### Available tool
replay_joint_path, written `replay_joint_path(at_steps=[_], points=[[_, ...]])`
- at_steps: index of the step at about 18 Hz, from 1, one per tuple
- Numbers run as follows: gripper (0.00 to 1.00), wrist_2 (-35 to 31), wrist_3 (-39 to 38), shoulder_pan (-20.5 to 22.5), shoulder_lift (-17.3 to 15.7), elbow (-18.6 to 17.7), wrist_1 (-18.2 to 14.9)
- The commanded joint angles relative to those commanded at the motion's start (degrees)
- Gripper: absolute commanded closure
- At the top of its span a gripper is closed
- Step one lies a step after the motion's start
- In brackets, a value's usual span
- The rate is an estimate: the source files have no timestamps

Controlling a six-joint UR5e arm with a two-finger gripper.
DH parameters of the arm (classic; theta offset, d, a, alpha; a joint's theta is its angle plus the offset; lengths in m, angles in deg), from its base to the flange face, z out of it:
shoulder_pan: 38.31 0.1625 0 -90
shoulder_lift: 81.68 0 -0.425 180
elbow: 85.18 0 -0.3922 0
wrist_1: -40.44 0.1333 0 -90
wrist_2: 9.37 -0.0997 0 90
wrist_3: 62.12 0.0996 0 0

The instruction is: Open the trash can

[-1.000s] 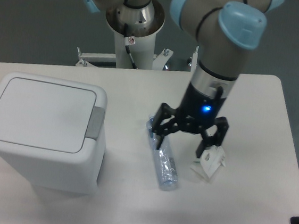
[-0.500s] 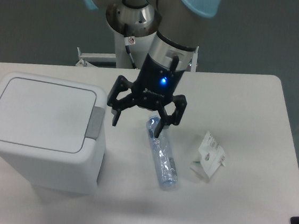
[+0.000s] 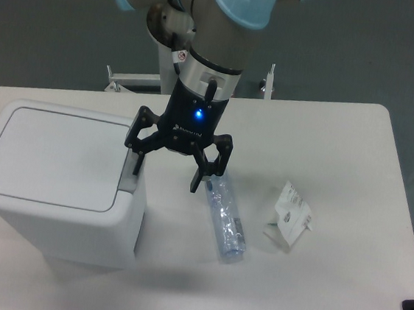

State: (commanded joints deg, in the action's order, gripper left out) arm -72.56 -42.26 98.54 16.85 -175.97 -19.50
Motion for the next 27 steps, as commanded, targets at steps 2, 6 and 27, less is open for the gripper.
replay_joint_path(at_steps=[2, 6, 27], points=[[0.00, -0.1, 0.0, 0.0, 0.2, 0.1, 0.0], [0.00, -0.1, 0.0, 0.0, 0.4, 0.2, 0.4], [0.00, -2.5, 3.6, 10.5, 2.6, 5.2, 0.5]])
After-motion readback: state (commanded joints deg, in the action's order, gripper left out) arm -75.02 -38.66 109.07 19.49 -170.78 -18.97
